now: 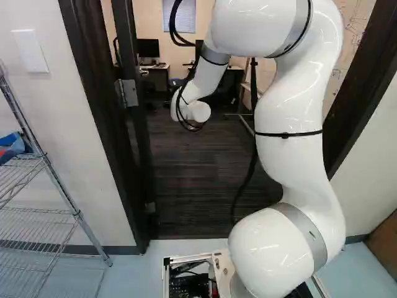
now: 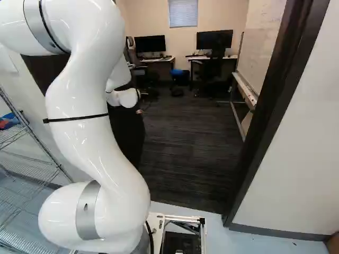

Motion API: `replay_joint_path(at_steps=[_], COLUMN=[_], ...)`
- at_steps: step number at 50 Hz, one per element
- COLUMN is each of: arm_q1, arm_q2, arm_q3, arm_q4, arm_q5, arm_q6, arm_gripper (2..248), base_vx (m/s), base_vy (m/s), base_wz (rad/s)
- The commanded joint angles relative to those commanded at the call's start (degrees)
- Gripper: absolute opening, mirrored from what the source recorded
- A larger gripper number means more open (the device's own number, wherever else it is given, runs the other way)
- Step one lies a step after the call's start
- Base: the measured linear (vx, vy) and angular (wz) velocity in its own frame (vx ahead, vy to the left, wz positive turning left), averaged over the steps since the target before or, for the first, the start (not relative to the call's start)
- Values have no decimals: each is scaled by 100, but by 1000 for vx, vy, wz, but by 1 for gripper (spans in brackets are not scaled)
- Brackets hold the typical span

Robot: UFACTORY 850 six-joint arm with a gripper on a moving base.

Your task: Open the door and move inside

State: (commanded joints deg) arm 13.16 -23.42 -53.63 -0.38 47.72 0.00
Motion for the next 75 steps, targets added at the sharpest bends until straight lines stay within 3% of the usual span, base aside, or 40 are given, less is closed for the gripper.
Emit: replay_joint_path(at_steps=[47, 75], arm_q1=[-675, -1125], arm_q2=[790, 1317], arm_q3=[955, 1558], arm_q4=[-179, -836], arm_q5=[0, 0], arm_q6=[0, 0], arm_gripper=[247, 247], base_vx=[0, 0], base_vy=[0, 0], base_wz=[0, 0])
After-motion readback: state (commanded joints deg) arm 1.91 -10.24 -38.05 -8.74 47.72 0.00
